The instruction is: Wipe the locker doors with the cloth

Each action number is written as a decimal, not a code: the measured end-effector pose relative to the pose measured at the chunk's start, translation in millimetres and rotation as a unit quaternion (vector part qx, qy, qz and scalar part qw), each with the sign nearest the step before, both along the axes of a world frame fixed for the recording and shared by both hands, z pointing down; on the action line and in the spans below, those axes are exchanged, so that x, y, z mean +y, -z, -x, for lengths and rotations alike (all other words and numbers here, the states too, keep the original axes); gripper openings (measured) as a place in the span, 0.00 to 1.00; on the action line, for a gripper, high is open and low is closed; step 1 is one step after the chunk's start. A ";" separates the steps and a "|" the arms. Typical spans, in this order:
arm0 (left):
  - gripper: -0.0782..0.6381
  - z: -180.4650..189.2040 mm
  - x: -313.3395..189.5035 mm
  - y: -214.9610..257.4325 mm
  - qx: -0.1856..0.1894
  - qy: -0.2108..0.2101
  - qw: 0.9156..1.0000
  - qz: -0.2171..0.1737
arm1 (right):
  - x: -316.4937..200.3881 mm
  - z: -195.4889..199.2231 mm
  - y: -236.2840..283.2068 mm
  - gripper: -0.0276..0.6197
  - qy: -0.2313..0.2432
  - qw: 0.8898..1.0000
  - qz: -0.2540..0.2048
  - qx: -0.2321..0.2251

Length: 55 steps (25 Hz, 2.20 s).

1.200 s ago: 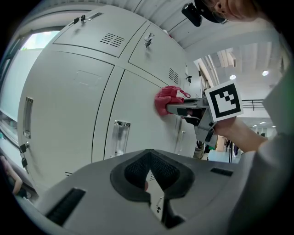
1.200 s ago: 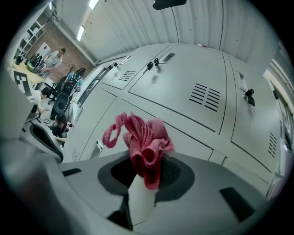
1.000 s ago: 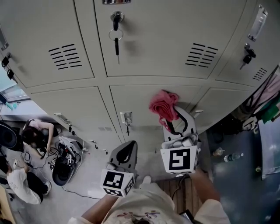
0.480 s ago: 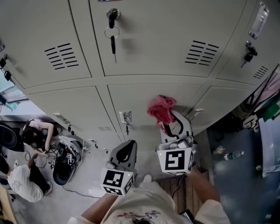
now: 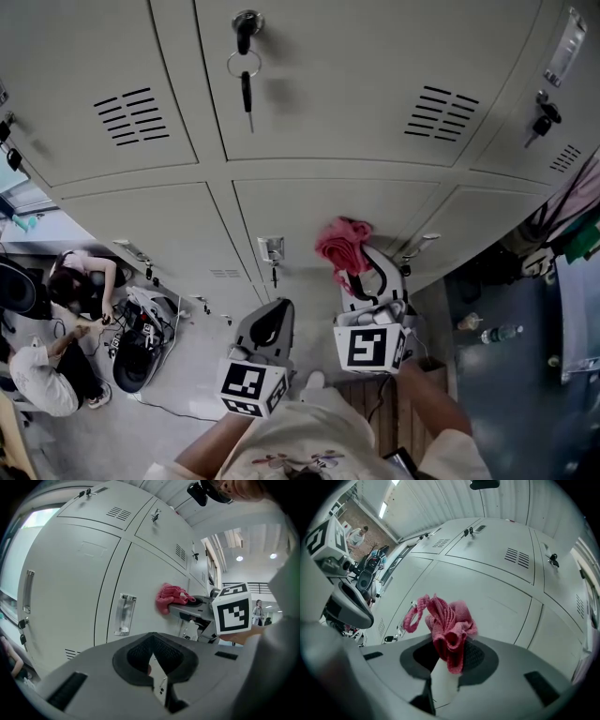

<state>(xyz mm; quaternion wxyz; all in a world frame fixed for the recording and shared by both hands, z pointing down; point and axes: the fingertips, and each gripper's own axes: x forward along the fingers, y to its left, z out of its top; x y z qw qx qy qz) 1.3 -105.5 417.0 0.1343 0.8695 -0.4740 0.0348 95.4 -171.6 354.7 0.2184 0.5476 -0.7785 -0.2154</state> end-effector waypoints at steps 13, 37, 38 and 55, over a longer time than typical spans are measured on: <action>0.12 2.6 -2.8 -2.2 0.001 0.007 1.000 -0.001 | -0.3 2.1 -40.7 0.20 -0.001 1.000 0.015 0.017; 0.12 -0.2 -3.9 -23.3 -0.004 0.009 1.000 0.001 | -3.8 -0.5 -133.8 0.20 0.010 0.997 0.075 0.035; 0.12 -0.4 -3.6 -24.0 -0.005 0.009 1.000 0.000 | -3.8 -0.3 -137.0 0.20 0.010 0.996 0.078 0.037; 0.12 2.9 -2.6 -43.3 -0.011 0.018 1.000 0.012 | -5.6 4.4 -188.5 0.20 0.024 0.991 0.108 0.080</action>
